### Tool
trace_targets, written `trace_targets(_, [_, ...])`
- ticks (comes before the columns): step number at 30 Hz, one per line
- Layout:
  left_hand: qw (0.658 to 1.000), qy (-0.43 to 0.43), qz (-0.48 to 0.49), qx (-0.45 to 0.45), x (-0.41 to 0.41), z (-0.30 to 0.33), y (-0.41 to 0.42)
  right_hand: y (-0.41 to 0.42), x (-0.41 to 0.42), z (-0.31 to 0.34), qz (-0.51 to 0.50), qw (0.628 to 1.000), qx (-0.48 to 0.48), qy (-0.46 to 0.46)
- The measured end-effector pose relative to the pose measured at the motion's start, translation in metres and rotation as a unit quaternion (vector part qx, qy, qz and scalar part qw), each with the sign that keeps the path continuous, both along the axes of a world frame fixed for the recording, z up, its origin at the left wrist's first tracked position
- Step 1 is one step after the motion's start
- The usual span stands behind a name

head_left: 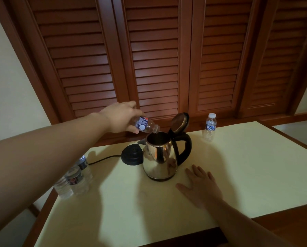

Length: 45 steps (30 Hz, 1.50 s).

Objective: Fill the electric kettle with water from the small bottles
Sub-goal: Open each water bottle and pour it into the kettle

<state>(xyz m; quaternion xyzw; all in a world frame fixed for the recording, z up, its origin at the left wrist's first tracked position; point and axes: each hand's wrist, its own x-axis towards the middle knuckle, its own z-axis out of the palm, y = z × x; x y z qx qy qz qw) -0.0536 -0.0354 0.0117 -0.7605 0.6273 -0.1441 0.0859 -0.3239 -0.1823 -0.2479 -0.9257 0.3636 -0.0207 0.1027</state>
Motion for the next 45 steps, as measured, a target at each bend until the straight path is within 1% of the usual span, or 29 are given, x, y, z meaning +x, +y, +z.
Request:
trace_targets(2, [0.997, 0.065, 0.035, -0.033, 0.001, -0.016, 0.006, -0.001, 0.001, 0.0, -0.003, 1.0, 0.001, 0.003])
trace_targets(4, [0.986, 0.136, 0.065, -0.071, 0.001, -0.035, 0.013, -0.001, 0.002, -0.001, -0.004, 1.0, 0.002, 0.003])
trace_targets(6, [0.97, 0.2, 0.079, -0.117, 0.001, -0.053, 0.021, -0.001, 0.001, -0.002, -0.005, 1.0, 0.004, -0.006])
trace_targets(7, [0.956, 0.241, 0.084, -0.148, 0.0, -0.062, 0.026, -0.001, 0.001, -0.003, -0.004, 1.0, 0.006, -0.009])
trace_targets(8, [0.936, 0.288, 0.095, -0.181, -0.001, -0.071, 0.031, -0.001, 0.001, -0.003, -0.003, 1.0, 0.008, -0.012])
trace_targets(10, [0.883, 0.375, 0.133, -0.248, -0.007, -0.09, 0.045, -0.001, 0.001, -0.001, 0.0, 1.0, 0.016, -0.019])
trace_targets(13, [0.808, 0.466, 0.176, -0.314, -0.014, -0.123, 0.067, 0.0, -0.001, 0.002, -0.002, 0.997, 0.013, -0.07])
trace_targets(16, [0.756, 0.535, 0.181, -0.33, -0.019, -0.157, 0.093, 0.013, 0.0, 0.01, 0.026, 0.994, -0.018, -0.104])
trace_targets(18, [0.743, 0.554, 0.184, -0.327, -0.02, -0.176, 0.11, 0.031, 0.01, 0.017, 0.062, 0.992, 0.006, -0.108])
trace_targets(20, [0.746, 0.55, 0.191, -0.324, -0.019, -0.188, 0.123, 0.053, 0.026, 0.024, 0.097, 0.988, 0.057, -0.106])
trace_targets(21, [0.753, 0.538, 0.193, -0.325, -0.019, -0.191, 0.128, 0.063, 0.035, 0.026, 0.121, 0.985, 0.073, -0.099])
trace_targets(23, [0.77, 0.511, 0.194, -0.329, -0.02, -0.195, 0.136, 0.083, 0.054, 0.028, 0.162, 0.979, 0.088, -0.083])
trace_targets(24, [0.773, 0.506, 0.193, -0.33, -0.02, -0.196, 0.139, 0.09, 0.062, 0.029, 0.175, 0.978, 0.09, -0.073])
trace_targets(28, [0.772, 0.522, 0.198, -0.304, -0.02, -0.198, 0.151, 0.105, 0.084, 0.031, 0.227, 0.973, 0.035, 0.02])
trace_targets(31, [0.78, 0.528, 0.18, -0.283, -0.021, -0.201, 0.158, 0.106, 0.085, 0.035, 0.237, 0.97, 0.026, 0.038])
trace_targets(32, [0.786, 0.525, 0.175, -0.277, -0.02, -0.203, 0.16, 0.107, 0.084, 0.038, 0.238, 0.97, 0.031, 0.022])
trace_targets(33, [0.792, 0.52, 0.17, -0.272, -0.02, -0.204, 0.161, 0.109, 0.082, 0.042, 0.227, 0.973, 0.044, -0.018])
trace_targets(34, [0.799, 0.514, 0.164, -0.265, -0.019, -0.205, 0.162, 0.11, 0.08, 0.048, 0.204, 0.973, 0.066, -0.084])
trace_targets(35, [0.805, 0.51, 0.157, -0.258, -0.018, -0.206, 0.163, 0.112, 0.079, 0.054, 0.177, 0.966, 0.087, -0.166])
trace_targets(36, [0.81, 0.508, 0.149, -0.25, -0.018, -0.207, 0.162, 0.114, 0.078, 0.062, 0.154, 0.952, 0.105, -0.244])
trace_targets(37, [0.814, 0.508, 0.141, -0.243, -0.017, -0.207, 0.162, 0.115, 0.078, 0.069, 0.137, 0.937, 0.119, -0.3])
trace_targets(38, [0.818, 0.507, 0.135, -0.237, -0.017, -0.208, 0.16, 0.115, 0.077, 0.078, 0.13, 0.927, 0.126, -0.328])
trace_targets(39, [0.822, 0.505, 0.128, -0.231, -0.017, -0.209, 0.158, 0.115, 0.076, 0.086, 0.132, 0.925, 0.128, -0.334])
trace_targets(42, [0.838, 0.489, 0.105, -0.217, -0.02, -0.21, 0.149, 0.112, 0.071, 0.103, 0.15, 0.933, 0.131, -0.3])
trace_targets(45, [0.849, 0.477, 0.088, -0.212, -0.028, -0.207, 0.139, 0.103, 0.066, 0.106, 0.173, 0.932, 0.146, -0.283])
